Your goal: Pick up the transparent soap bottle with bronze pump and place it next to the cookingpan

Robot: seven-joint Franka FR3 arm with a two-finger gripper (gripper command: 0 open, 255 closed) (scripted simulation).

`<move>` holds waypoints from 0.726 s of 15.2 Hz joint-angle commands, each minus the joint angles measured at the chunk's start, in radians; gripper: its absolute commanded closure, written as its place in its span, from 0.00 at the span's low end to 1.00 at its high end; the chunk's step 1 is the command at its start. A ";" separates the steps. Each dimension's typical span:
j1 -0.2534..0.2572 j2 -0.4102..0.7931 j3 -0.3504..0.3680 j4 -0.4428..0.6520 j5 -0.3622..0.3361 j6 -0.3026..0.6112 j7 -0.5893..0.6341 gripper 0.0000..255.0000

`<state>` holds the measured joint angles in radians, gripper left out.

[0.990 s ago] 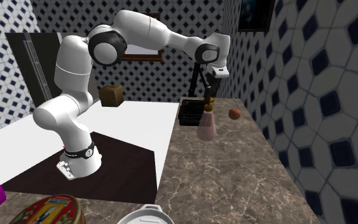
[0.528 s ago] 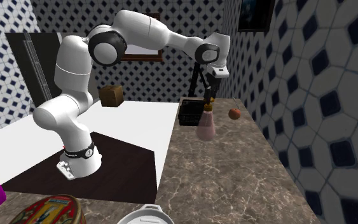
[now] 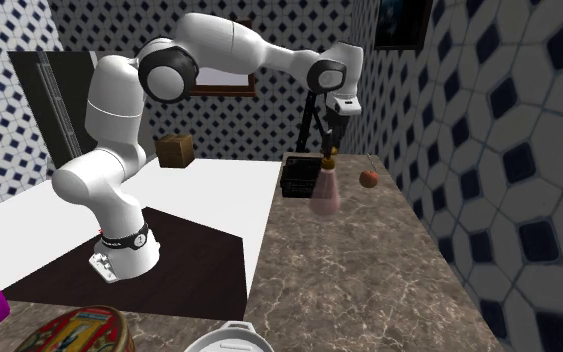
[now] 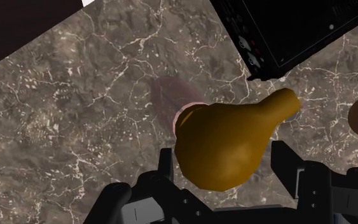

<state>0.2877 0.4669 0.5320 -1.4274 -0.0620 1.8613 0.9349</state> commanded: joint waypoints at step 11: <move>0.019 0.001 0.005 0.165 -0.001 -0.161 0.014 1.00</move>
<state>0.3045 0.4677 0.5365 -1.2783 -0.0630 1.7161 0.9464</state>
